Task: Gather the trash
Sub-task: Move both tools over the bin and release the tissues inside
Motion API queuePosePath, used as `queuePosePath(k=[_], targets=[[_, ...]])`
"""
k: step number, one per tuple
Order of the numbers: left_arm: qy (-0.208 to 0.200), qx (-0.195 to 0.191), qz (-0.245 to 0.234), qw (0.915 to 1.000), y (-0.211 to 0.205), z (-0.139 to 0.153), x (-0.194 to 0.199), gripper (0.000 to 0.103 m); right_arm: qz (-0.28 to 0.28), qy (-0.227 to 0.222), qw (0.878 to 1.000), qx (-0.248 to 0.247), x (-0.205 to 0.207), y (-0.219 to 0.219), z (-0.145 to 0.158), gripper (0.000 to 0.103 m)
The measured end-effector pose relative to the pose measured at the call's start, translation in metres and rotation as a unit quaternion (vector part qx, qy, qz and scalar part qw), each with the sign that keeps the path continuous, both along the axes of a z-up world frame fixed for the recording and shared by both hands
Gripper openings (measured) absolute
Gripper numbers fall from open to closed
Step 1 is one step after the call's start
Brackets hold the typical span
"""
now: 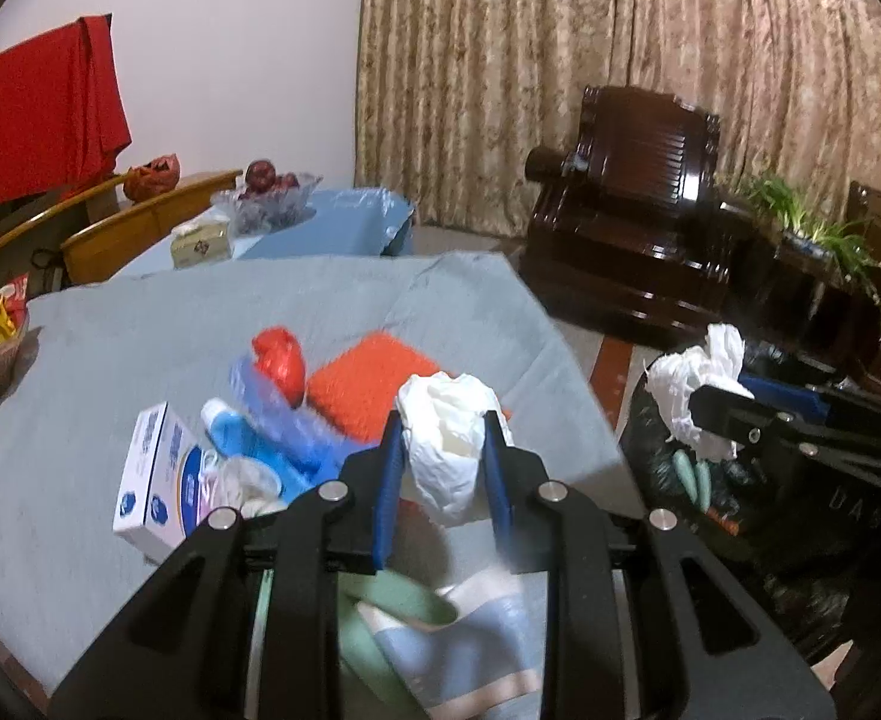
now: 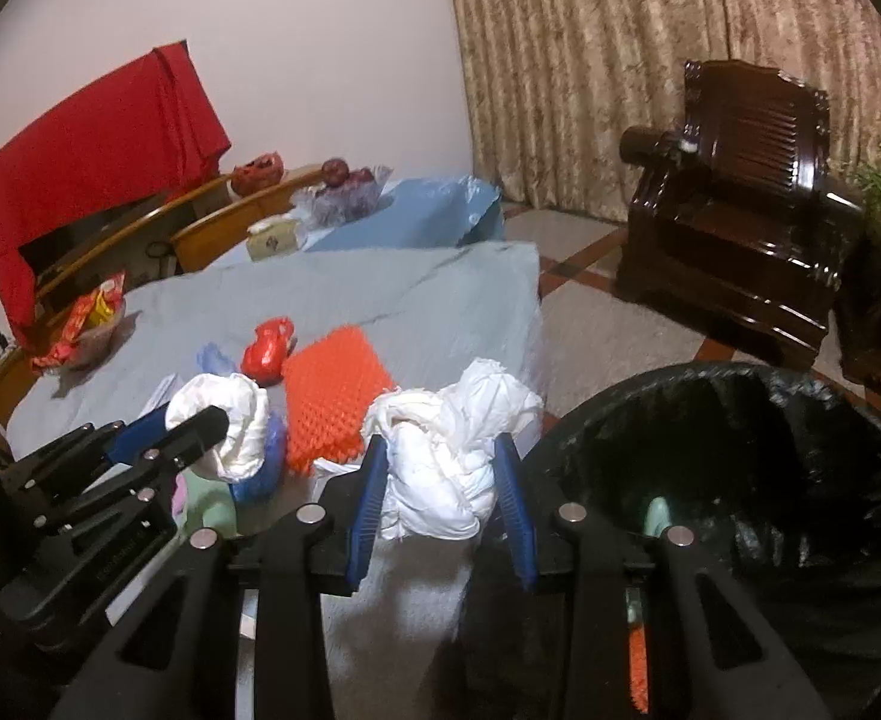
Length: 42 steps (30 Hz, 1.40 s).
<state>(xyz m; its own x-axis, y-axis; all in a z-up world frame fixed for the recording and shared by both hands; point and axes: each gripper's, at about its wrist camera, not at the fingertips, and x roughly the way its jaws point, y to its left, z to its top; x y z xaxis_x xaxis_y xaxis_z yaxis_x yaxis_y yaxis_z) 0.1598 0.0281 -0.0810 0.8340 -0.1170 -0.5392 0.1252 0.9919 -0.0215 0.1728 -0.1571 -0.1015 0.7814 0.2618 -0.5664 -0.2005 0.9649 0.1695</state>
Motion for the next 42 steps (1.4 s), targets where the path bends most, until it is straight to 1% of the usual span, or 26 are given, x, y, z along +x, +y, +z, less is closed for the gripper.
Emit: queuePosePath(k=[5,10,14,21,28,29,32,33,34,35,36,37,38,39,40,41,42], targets=[[-0.02,-0.006,-0.023,0.9995,-0.016,0.016,-0.005,0.024,-0.023,-0.016,1.0,0.0,-0.011,-0.018,0.012,0.036],[-0.025,-0.011,-0.053,0.9982,-0.04,0.023,-0.006,0.024,-0.059,-0.021,0.998,-0.004,-0.024,-0.045,0.018,0.036],[-0.025,-0.018,-0.082,0.9961,-0.067,0.026,-0.008,0.024,-0.088,-0.02,0.996,-0.007,-0.034,-0.071,0.017,0.036],[-0.012,-0.022,-0.135,0.9905,-0.12,0.018,-0.008,0.024,-0.14,-0.01,0.99,-0.015,-0.051,-0.115,0.009,0.036],[0.0,-0.017,-0.176,0.9843,-0.165,0.006,-0.004,0.025,-0.172,0.006,0.985,-0.02,-0.059,-0.148,-0.002,0.036],[0.003,-0.017,-0.181,0.9833,-0.172,0.004,-0.002,0.025,-0.176,0.008,0.984,-0.021,-0.059,-0.151,-0.004,0.038],[0.014,-0.015,-0.194,0.9807,-0.185,-0.001,0.0,0.03,-0.191,0.013,0.981,-0.024,-0.061,-0.161,-0.008,0.041],[0.016,-0.015,-0.198,0.98,-0.187,-0.002,0.001,0.033,-0.195,0.013,0.98,-0.026,-0.062,-0.162,-0.009,0.044],[0.018,-0.013,-0.199,0.9798,-0.189,-0.003,0.002,0.038,-0.201,0.013,0.979,-0.027,-0.063,-0.165,-0.009,0.053],[0.019,-0.013,-0.199,0.9798,-0.189,-0.003,0.003,0.043,-0.206,0.011,0.978,-0.027,-0.064,-0.167,-0.009,0.058],[0.019,-0.013,-0.198,0.98,-0.188,-0.004,0.002,0.051,-0.21,0.008,0.977,-0.028,-0.065,-0.167,-0.008,0.066],[0.017,-0.012,-0.194,0.9807,-0.185,-0.004,0.002,0.052,-0.213,0.004,0.977,-0.029,-0.067,-0.168,-0.008,0.074],[0.018,-0.01,-0.193,0.9811,-0.183,-0.004,0.003,0.052,-0.216,0.002,0.976,-0.031,-0.067,-0.167,-0.007,0.078],[0.018,-0.009,-0.189,0.9817,-0.179,-0.003,0.003,0.055,-0.22,-0.002,0.975,-0.034,-0.068,-0.167,-0.006,0.085],[0.018,-0.009,-0.186,0.9823,-0.176,-0.003,0.003,0.06,-0.222,-0.003,0.975,-0.034,-0.069,-0.166,-0.005,0.089],[0.017,-0.009,-0.181,0.9833,-0.171,-0.002,0.003,0.062,-0.221,-0.004,0.975,-0.031,-0.068,-0.165,-0.004,0.091],[0.014,-0.01,-0.175,0.9845,-0.165,-0.001,0.002,0.067,-0.22,-0.005,0.975,-0.029,-0.069,-0.166,-0.004,0.095]])
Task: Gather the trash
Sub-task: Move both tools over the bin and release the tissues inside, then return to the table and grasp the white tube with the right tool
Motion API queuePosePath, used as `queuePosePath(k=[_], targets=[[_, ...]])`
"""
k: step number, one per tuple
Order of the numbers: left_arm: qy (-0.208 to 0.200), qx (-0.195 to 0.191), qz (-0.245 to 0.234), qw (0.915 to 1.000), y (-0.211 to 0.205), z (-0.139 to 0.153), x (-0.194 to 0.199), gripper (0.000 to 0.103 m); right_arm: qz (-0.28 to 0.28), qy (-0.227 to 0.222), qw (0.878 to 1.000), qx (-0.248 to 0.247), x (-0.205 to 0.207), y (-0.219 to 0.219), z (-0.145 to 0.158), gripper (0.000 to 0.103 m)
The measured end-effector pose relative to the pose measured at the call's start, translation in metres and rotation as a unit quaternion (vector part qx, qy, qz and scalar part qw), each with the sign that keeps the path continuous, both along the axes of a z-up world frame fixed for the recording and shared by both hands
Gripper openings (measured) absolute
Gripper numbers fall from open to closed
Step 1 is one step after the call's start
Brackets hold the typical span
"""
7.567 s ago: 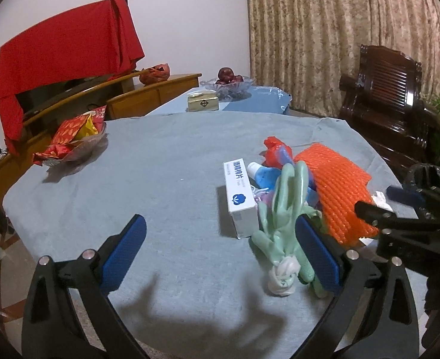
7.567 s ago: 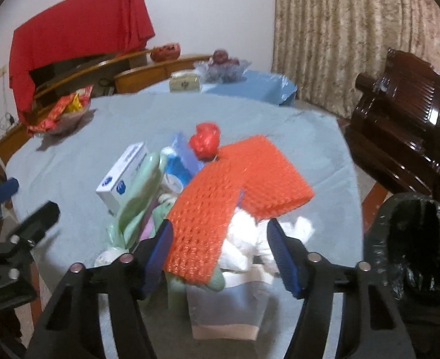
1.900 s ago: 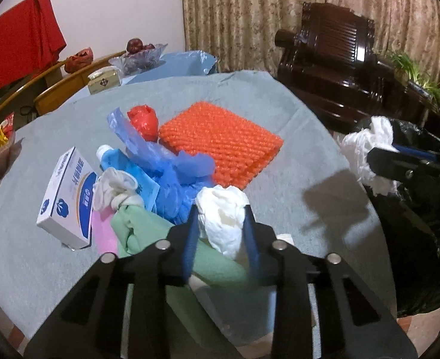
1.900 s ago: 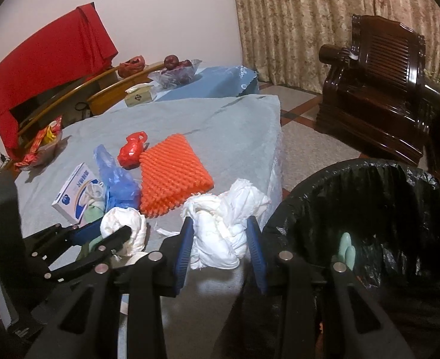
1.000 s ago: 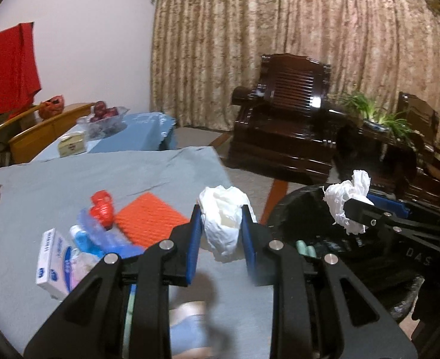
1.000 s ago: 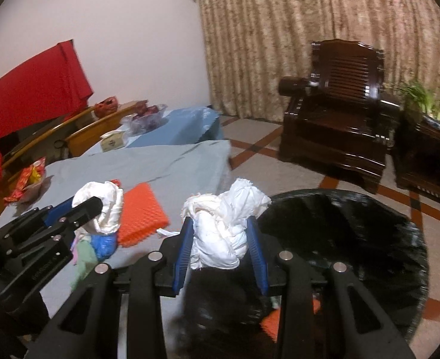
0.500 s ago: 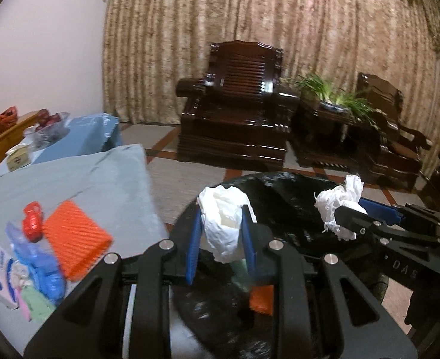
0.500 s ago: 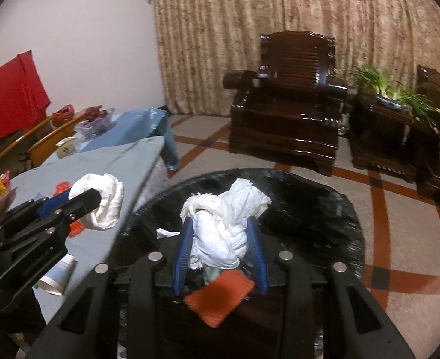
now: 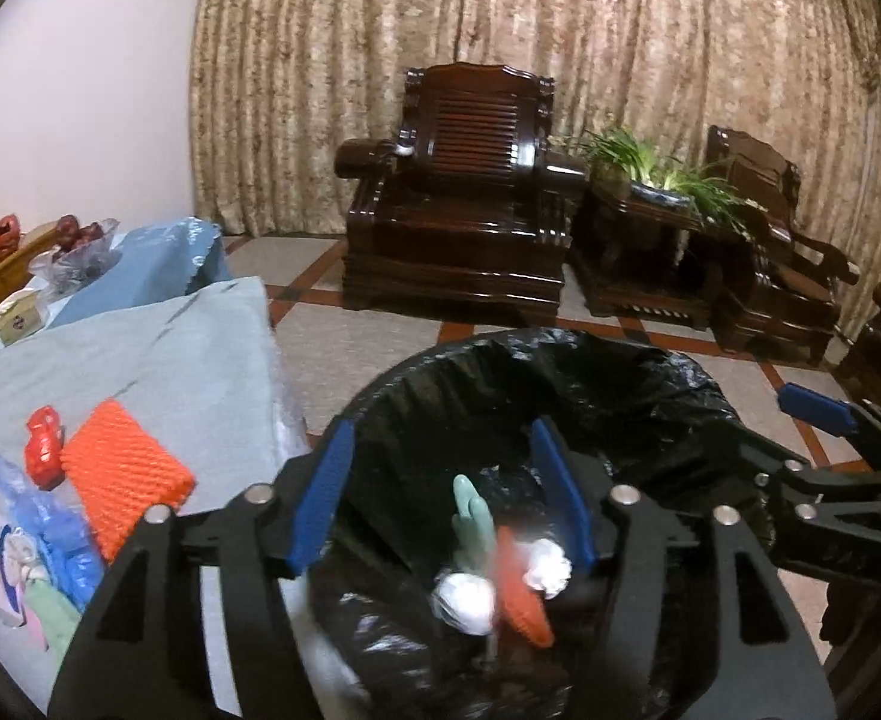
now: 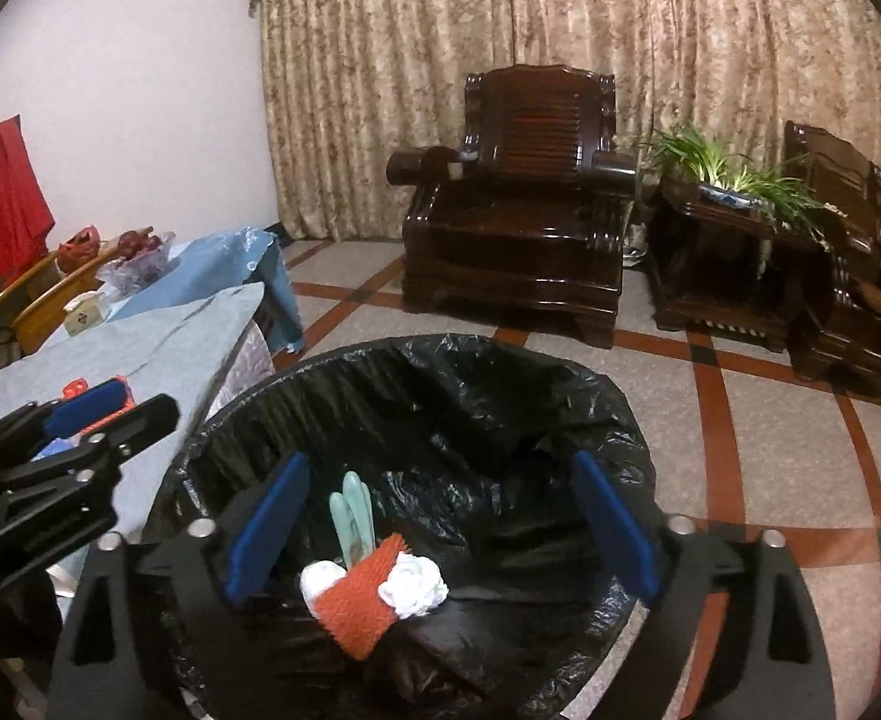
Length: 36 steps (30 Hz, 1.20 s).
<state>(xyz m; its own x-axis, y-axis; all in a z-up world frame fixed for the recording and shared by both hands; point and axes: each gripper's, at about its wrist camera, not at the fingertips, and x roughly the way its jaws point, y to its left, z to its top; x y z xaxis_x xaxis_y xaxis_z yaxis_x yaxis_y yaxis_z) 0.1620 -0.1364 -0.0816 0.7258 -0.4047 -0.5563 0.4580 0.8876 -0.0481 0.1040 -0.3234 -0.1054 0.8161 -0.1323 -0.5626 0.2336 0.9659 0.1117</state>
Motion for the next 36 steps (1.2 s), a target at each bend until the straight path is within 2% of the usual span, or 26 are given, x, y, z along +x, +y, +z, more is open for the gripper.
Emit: queuePosePath(k=[1,2,9,16,25,31,36], targets=[[-0.002,0.001,0.006,1.0,0.004,0.002,0.0,0.074,0.001,-0.003,1.0,0.0,0.0,0.002,0.001,0.097],[-0.004,0.002,0.013,0.9999,0.01,0.003,-0.001,0.077,0.002,-0.005,1.0,0.001,0.0,0.004,0.002,0.097],[-0.015,0.004,0.05,0.9986,0.056,0.015,-0.007,0.086,0.027,-0.011,1.0,0.01,0.005,0.029,0.01,0.097],[-0.025,0.006,0.102,0.9945,0.119,0.025,-0.02,0.086,0.083,-0.019,0.996,0.015,0.012,0.086,0.016,0.097],[-0.032,0.02,0.178,0.9832,0.201,0.023,-0.04,0.086,0.17,-0.032,0.985,0.016,0.017,0.168,0.018,0.097],[-0.03,0.019,0.219,0.9751,0.243,0.016,-0.053,0.086,0.215,-0.023,0.976,0.015,0.018,0.212,0.009,0.097],[-0.03,0.023,0.239,0.9702,0.263,0.011,-0.059,0.086,0.236,-0.005,0.972,0.013,0.021,0.236,-0.006,0.094]])
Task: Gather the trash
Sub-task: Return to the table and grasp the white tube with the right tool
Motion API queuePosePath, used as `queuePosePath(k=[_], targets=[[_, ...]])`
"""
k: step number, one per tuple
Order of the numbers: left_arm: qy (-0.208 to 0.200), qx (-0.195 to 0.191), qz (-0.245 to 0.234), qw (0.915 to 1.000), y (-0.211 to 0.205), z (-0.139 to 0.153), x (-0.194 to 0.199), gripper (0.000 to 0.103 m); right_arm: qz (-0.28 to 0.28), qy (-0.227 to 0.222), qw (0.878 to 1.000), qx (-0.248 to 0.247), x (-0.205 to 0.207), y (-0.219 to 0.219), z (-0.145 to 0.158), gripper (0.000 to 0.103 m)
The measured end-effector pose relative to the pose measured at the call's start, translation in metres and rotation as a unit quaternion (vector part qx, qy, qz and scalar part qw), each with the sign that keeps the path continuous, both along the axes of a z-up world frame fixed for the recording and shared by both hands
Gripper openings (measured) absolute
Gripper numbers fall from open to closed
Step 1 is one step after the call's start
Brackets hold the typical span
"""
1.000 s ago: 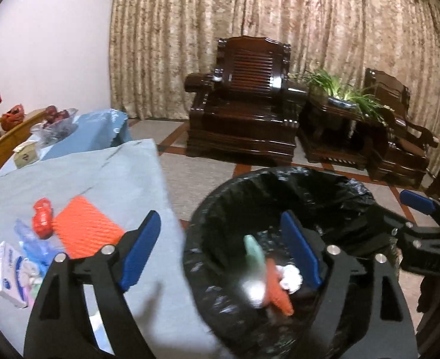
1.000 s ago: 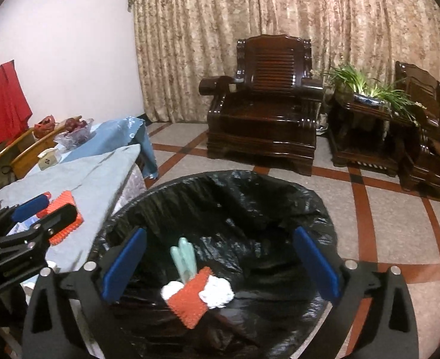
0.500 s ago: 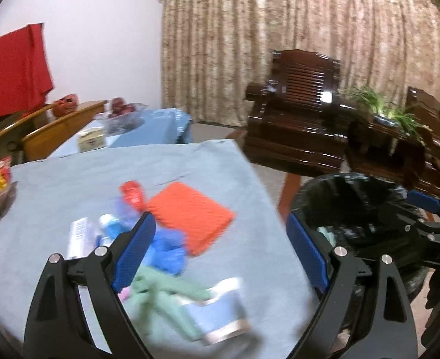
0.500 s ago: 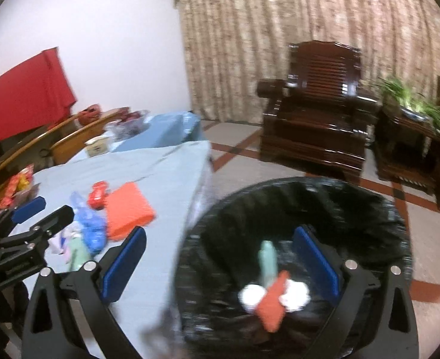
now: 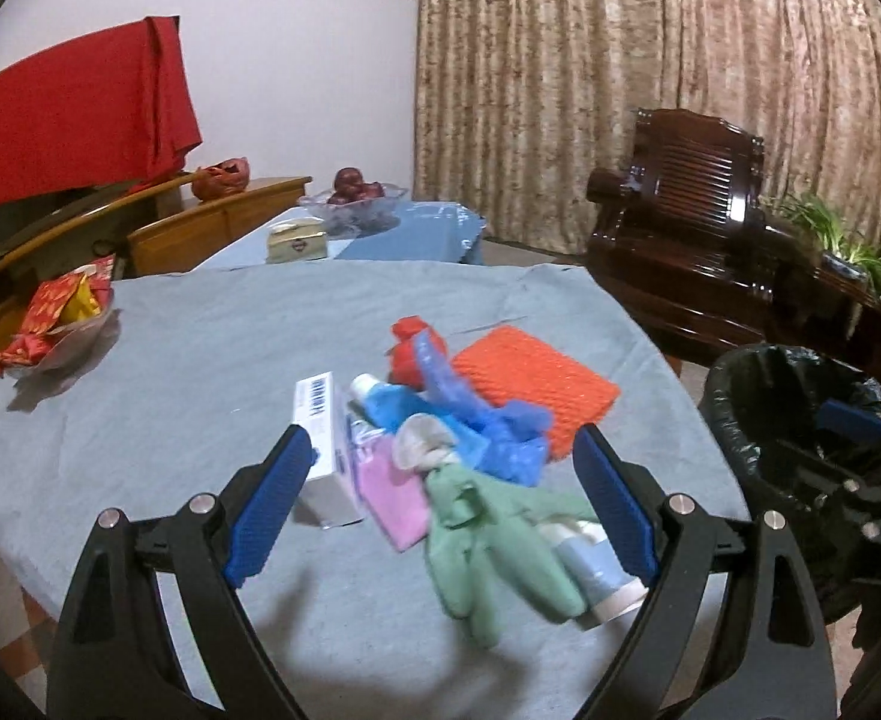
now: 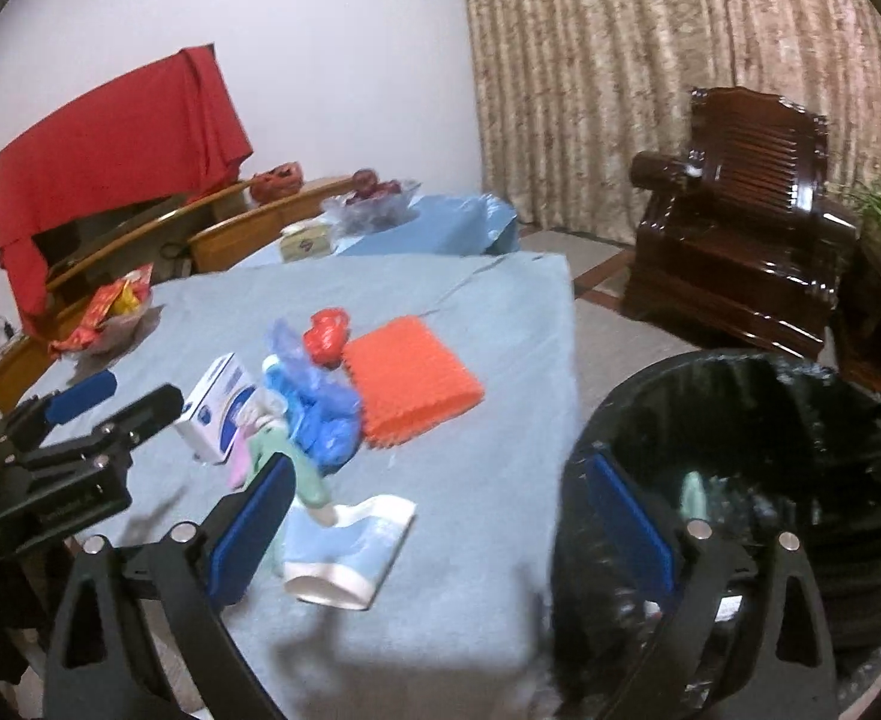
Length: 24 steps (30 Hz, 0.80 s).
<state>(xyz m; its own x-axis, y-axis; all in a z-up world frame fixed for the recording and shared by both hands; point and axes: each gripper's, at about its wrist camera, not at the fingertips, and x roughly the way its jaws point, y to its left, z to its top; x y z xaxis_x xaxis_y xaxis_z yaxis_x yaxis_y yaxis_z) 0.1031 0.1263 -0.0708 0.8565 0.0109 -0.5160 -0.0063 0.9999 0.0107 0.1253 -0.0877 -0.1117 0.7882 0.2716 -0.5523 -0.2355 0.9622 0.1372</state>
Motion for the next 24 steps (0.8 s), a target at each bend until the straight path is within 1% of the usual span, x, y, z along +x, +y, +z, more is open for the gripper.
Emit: queuePosePath(k=[8,13,16,24], targets=[[0.015,0.005,0.015,0.9998,0.012,-0.017,-0.005,0.086,0.022,0.038,0.999,-0.018,0.01,0.025,-0.034,0.086],[0.021,0.007,0.023,0.9995,0.018,-0.022,-0.007,0.086,0.027,0.059,0.998,-0.027,0.018,0.034,-0.053,0.081],[0.024,0.008,0.027,0.9993,0.022,-0.026,-0.007,0.086,0.026,0.076,0.997,-0.022,0.024,0.036,-0.063,0.078],[0.033,0.004,0.027,0.9991,0.024,-0.033,-0.003,0.086,0.043,0.096,0.994,-0.005,0.032,0.041,-0.073,0.078]])
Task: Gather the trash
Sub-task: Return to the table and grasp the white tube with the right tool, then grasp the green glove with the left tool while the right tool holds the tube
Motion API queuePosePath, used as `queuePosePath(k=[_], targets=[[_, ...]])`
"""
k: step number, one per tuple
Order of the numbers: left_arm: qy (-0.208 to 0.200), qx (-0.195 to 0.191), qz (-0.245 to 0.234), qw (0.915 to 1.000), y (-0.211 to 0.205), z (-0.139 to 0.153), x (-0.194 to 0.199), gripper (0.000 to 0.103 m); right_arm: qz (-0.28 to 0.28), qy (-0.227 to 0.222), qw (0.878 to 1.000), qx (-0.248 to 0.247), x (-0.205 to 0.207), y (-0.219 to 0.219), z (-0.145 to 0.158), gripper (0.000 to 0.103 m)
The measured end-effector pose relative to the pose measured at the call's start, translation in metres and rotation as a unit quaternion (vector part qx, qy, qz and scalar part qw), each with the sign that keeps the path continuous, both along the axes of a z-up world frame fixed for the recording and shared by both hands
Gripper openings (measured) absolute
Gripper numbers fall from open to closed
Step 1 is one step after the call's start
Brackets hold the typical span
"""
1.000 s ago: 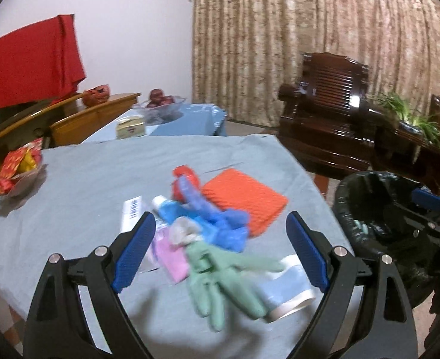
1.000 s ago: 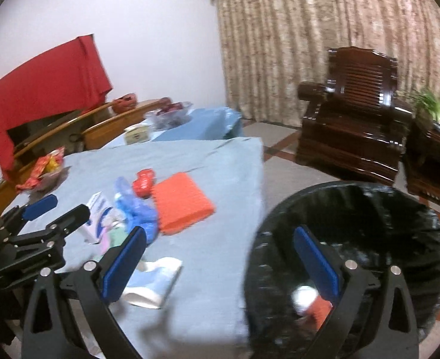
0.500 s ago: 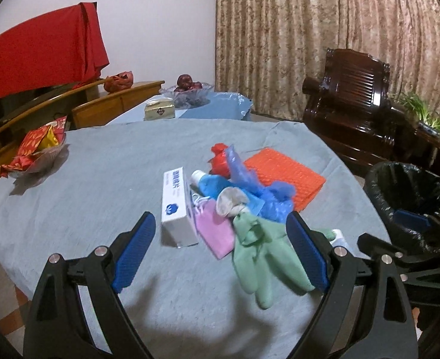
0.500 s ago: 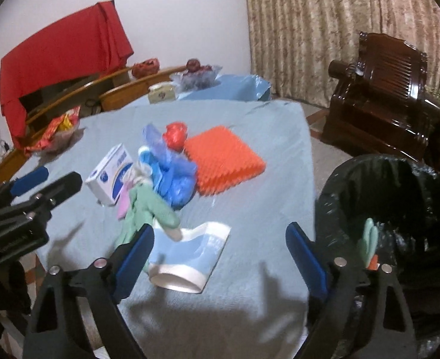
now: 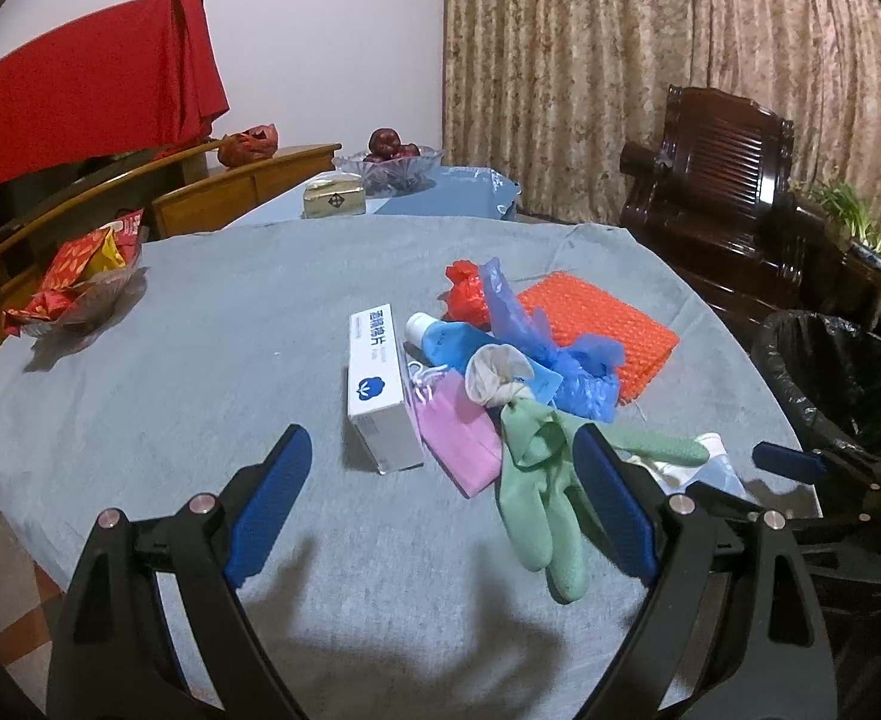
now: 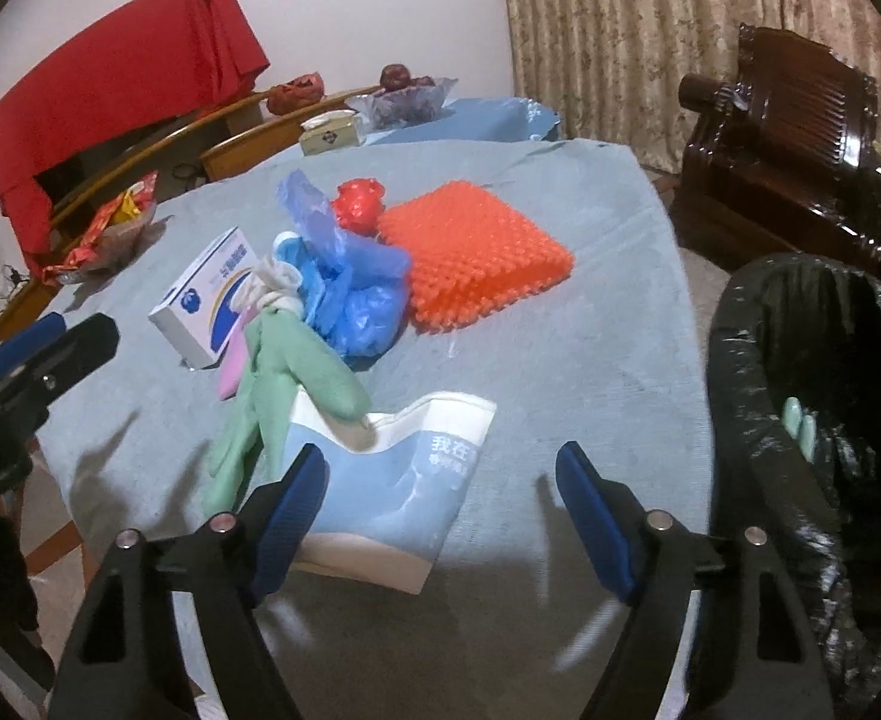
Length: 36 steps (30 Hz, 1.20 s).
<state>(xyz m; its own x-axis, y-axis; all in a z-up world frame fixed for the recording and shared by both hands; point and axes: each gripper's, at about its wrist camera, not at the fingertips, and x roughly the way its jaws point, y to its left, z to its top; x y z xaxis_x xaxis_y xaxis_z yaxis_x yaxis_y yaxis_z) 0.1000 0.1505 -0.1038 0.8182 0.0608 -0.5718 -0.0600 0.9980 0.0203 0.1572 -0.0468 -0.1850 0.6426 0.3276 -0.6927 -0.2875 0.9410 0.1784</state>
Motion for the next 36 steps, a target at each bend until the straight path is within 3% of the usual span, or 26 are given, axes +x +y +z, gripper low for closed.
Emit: queuePosePath(k=[5,11,16,24,31,36], targets=[[0.002,-0.002,-0.003,1.0,-0.002,-0.002,0.001,0.086,0.025,0.017,0.999,0.018,0.0,0.006,-0.003,0.072],[0.005,-0.004,-0.003,1.0,-0.002,-0.003,0.001,0.086,0.048,0.031,0.997,0.043,0.003,0.008,0.001,0.037],[0.005,-0.005,-0.007,1.0,-0.005,-0.002,0.001,0.086,0.047,0.03,0.997,0.05,0.003,0.0,0.006,0.024],[0.006,-0.01,-0.022,0.9997,-0.015,0.0,0.005,0.085,0.034,0.004,0.999,0.031,0.002,-0.009,0.02,0.022],[0.014,-0.009,-0.031,0.9994,-0.021,-0.006,0.008,0.084,0.042,0.029,0.998,0.025,-0.002,-0.012,0.011,0.037],[0.02,-0.007,-0.026,0.9994,-0.019,-0.01,0.007,0.084,0.042,0.038,0.998,0.022,-0.007,-0.016,0.006,0.039]])
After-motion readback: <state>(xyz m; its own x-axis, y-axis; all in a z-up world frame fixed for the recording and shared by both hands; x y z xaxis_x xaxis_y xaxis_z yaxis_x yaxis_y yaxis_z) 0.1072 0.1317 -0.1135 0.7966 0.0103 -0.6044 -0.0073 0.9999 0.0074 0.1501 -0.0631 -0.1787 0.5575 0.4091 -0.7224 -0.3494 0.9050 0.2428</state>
